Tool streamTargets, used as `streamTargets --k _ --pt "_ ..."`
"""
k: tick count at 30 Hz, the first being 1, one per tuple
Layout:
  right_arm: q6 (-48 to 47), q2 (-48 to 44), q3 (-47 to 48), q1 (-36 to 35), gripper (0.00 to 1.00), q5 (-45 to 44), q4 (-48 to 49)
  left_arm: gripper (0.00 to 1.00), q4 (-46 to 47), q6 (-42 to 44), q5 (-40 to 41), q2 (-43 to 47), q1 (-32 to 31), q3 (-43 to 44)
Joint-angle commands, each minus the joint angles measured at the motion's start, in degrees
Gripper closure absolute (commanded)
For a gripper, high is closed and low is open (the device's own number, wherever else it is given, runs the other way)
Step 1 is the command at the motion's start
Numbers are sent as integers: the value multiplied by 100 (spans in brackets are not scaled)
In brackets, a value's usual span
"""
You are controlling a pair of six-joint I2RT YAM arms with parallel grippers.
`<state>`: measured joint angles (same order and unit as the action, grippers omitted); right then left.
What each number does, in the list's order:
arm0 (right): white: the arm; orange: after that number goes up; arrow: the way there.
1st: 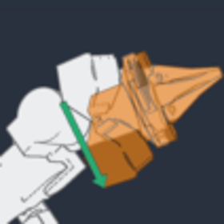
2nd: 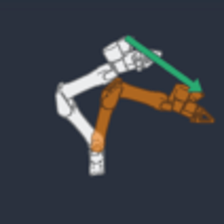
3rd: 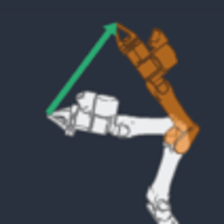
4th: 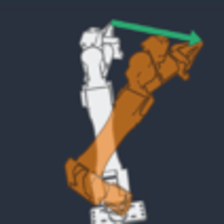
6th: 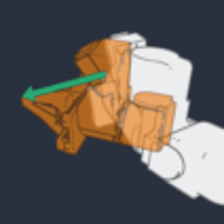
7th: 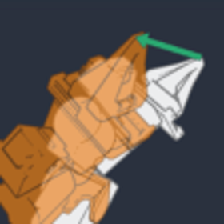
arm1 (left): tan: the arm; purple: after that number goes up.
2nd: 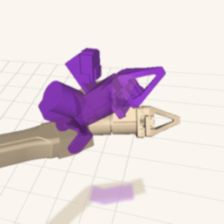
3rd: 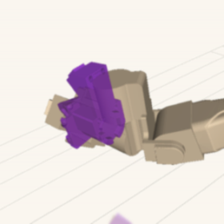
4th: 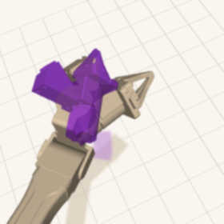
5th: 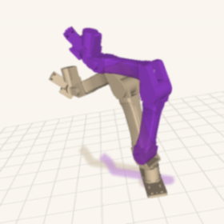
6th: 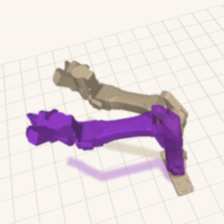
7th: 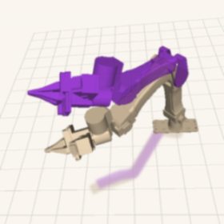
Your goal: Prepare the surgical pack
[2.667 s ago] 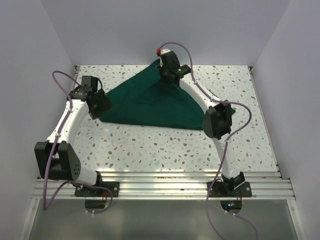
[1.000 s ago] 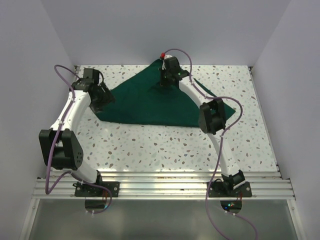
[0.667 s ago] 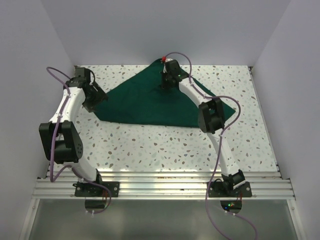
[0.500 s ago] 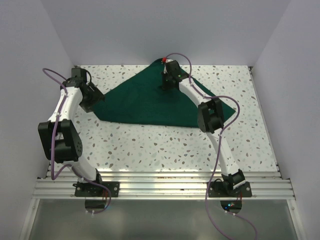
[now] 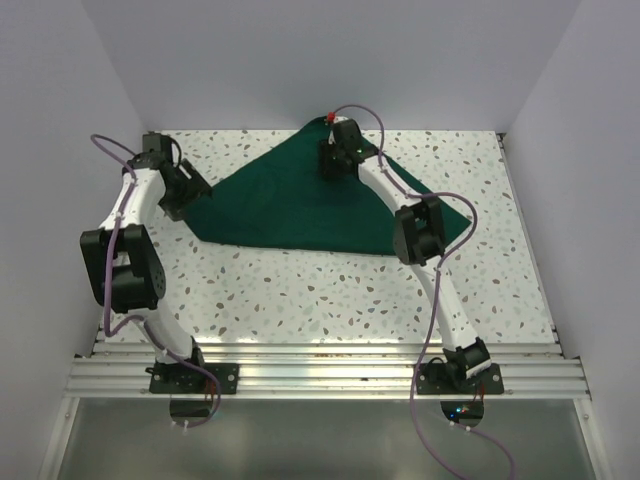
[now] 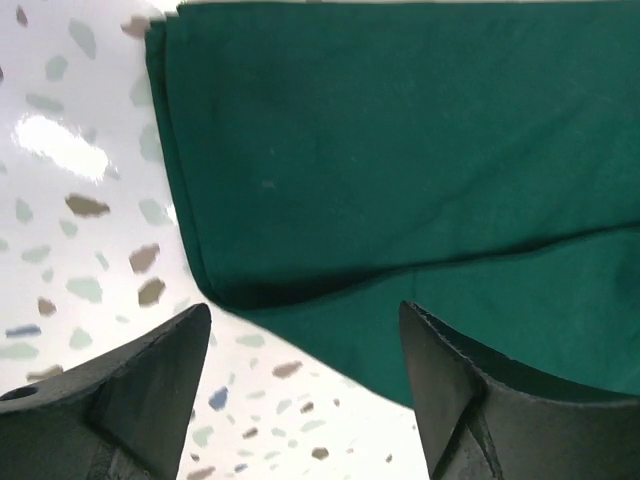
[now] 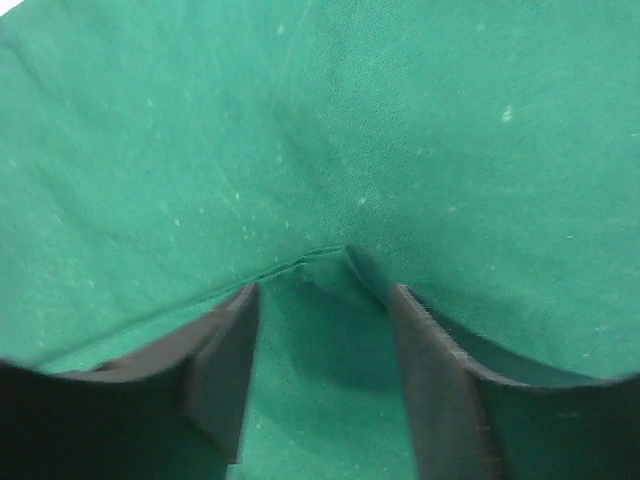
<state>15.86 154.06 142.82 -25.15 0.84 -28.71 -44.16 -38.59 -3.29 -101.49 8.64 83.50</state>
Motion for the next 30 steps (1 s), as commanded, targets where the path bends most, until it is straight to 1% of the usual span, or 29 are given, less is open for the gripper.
streamTargets --k 1,2,6,7,8,11,14,15,17,19,21,23,26,30 --pt "294 -410 334 106 39 -93 -47 20 259 378 -75 -493 260 403" --pt "408 -516 308 115 35 72 -73 20 276 439 -93 -616 304 517" --pt "909 -1297 -26 133 29 442 -248 23 531 659 -190 -1231 585 623" --pt "997 -1413 -244 159 28 513 -319 25 679 686 -242 -1320 647 623" --pt "1190 -1553 -342 177 28 766 -380 26 759 703 -312 -1407 708 632" --pt "1306 -2054 -720 317 30 1136 -662 27 901 782 -453 -1802 937 824" --pt "1079 -2580 -1291 396 30 1225 -723 28 1006 897 -340 -1970 999 1018" --pt "1060 -2731 -1614 449 30 1234 -759 29 1006 949 -296 -2084 1008 1053" --pt "1164 -3082 -1976 528 31 1278 -715 29 1076 993 -347 -2251 1008 1133" --pt "1183 -3267 -2381 607 31 1427 -610 33 1156 1081 -462 -2418 1008 1194" --pt "1095 -3312 -2391 616 32 1410 -706 36 1086 1099 -575 -2507 1016 1256" --pt "1025 -3330 -2391 651 32 1375 -794 37 1137 1108 -699 -2472 1025 1125" --pt "1007 -3347 -2391 660 32 1357 -803 39 1234 1152 -673 -2288 1025 835" --pt "963 -3321 -2338 678 32 1375 -785 40 1191 1222 -699 -2252 1016 729"
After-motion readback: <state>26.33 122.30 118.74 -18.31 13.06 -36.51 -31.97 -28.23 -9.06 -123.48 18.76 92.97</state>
